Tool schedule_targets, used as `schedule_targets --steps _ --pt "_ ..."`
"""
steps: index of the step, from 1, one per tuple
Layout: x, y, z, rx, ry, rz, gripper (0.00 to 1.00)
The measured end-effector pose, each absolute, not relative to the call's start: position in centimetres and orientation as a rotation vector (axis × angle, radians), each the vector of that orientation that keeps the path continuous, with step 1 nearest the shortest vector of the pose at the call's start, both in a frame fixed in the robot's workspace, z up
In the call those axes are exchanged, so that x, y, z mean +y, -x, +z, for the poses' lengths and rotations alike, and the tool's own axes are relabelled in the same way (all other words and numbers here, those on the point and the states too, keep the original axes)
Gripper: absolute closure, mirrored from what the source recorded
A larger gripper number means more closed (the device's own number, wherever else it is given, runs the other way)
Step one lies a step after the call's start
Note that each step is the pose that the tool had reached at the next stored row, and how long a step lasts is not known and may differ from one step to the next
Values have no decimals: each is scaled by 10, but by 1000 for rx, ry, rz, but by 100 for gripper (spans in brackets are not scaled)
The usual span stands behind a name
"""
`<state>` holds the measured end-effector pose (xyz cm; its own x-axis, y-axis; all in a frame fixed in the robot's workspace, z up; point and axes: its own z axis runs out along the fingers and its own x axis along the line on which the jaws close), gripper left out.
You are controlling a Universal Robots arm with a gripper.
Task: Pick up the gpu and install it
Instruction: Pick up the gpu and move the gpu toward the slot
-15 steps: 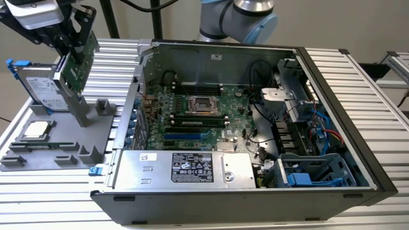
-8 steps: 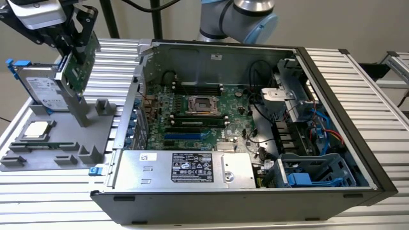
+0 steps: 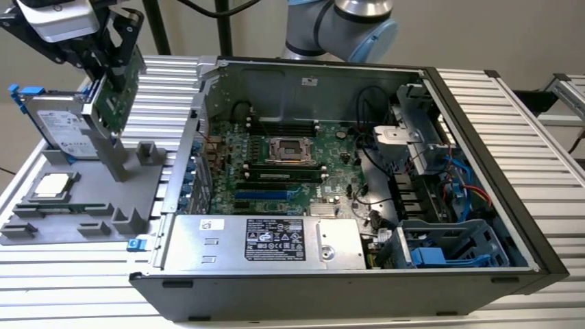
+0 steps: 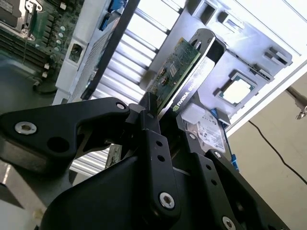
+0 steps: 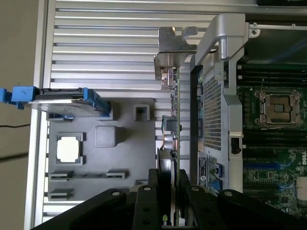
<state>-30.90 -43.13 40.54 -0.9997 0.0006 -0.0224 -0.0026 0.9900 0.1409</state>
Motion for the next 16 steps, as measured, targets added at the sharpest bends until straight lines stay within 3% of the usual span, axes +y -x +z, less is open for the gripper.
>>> schedule_targets --steps 16 --pt "-431 299 405 3112 2 217 100"
